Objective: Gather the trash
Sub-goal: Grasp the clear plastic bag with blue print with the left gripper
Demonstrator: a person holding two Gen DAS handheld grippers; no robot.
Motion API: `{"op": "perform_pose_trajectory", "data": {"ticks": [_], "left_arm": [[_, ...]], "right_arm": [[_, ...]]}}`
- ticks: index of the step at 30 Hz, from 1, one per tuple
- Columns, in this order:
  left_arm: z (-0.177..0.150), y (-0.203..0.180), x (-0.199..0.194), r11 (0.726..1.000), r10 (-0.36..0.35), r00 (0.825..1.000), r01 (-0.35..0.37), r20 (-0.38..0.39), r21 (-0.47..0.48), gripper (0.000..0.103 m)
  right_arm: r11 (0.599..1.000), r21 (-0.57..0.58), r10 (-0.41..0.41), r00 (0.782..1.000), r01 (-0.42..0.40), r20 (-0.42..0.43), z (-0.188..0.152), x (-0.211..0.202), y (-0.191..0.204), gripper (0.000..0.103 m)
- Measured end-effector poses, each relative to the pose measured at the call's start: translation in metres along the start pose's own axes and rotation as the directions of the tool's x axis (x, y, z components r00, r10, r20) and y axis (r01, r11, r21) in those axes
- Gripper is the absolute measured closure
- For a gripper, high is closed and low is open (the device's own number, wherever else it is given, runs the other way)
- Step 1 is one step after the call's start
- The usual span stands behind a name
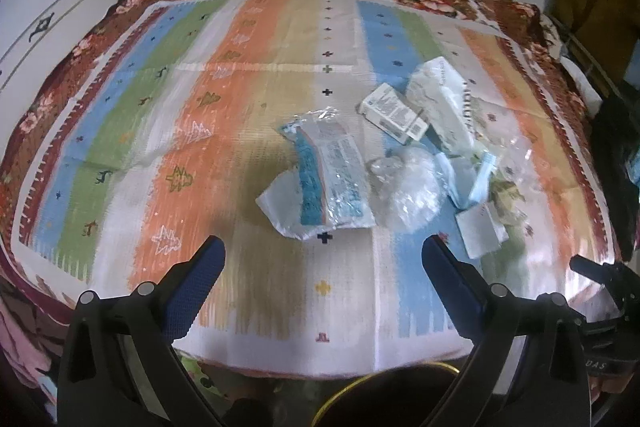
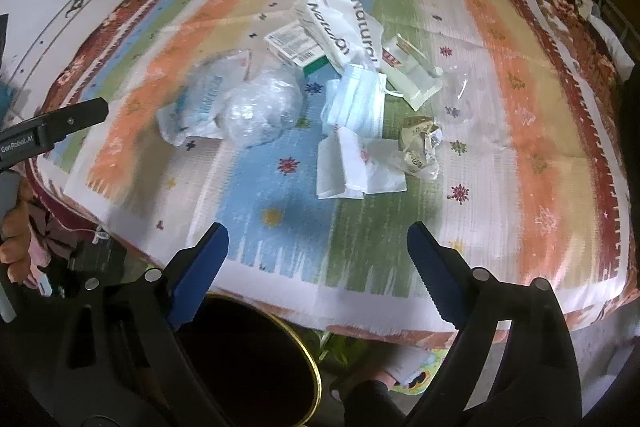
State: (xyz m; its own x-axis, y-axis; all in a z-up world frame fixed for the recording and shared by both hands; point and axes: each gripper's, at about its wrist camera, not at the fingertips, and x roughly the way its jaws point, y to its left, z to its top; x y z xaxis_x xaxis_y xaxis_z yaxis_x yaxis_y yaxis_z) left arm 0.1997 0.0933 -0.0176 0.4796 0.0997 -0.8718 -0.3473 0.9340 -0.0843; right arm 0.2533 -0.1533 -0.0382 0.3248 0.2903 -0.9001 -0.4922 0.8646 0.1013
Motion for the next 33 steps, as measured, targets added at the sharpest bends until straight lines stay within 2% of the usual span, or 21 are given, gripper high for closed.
{"op": "perform_pose_trajectory", "data": {"ticks": [3, 7, 9, 14, 19, 23, 27, 31, 33], "left_arm": [[0.007, 0.003, 0.013, 1.0, -0.003, 1.0, 0.003, -0.022, -0.015, 0.007], [0.015, 0.01, 0.03, 0.998, -0.035, 0.998, 0.032, -0.05, -0.058, 0.007], [0.019, 0.015, 0.04, 0.996, -0.04, 0.997, 0.035, -0.062, -0.083, 0.007], [0.028, 0.02, 0.064, 0.996, -0.005, 0.996, -0.002, -0.086, -0.084, 0.007], [0.042, 0.02, 0.078, 0.997, -0.019, 0.996, 0.011, -0.09, -0.079, 0.007], [0.054, 0.024, 0.096, 0.994, -0.041, 0.994, 0.029, -0.101, -0.109, 0.007], [0.058, 0.021, 0.115, 0.995, -0.022, 0.991, 0.009, -0.134, -0.096, 0.007], [0.059, 0.016, 0.132, 0.997, -0.016, 0.986, 0.004, -0.168, -0.075, 0.01], [0.061, 0.015, 0.138, 0.998, -0.029, 0.983, 0.017, -0.181, -0.068, 0.014]], "right_arm": [[1.0, 0.021, -0.003, 1.0, 0.004, -0.026, 0.008, 0.015, -0.006, 0.031], [0.999, 0.037, -0.01, 0.998, 0.012, -0.058, 0.015, 0.033, -0.012, 0.032], [0.999, 0.041, -0.004, 0.997, 0.007, -0.074, 0.019, 0.042, -0.014, 0.037], [0.999, 0.048, -0.002, 0.994, 0.007, -0.113, 0.026, 0.061, -0.018, 0.043], [0.999, 0.028, -0.013, 0.99, 0.017, -0.141, 0.03, 0.076, -0.018, 0.055], [1.0, 0.031, 0.002, 0.987, 0.003, -0.161, 0.034, 0.085, -0.018, 0.069], [1.0, 0.017, -0.002, 0.985, 0.005, -0.173, 0.039, 0.093, -0.014, 0.079], [1.0, 0.009, -0.007, 0.982, 0.009, -0.188, 0.044, 0.103, -0.014, 0.085], [1.0, 0.015, -0.015, 0.981, 0.019, -0.193, 0.045, 0.107, -0.016, 0.091]]}}
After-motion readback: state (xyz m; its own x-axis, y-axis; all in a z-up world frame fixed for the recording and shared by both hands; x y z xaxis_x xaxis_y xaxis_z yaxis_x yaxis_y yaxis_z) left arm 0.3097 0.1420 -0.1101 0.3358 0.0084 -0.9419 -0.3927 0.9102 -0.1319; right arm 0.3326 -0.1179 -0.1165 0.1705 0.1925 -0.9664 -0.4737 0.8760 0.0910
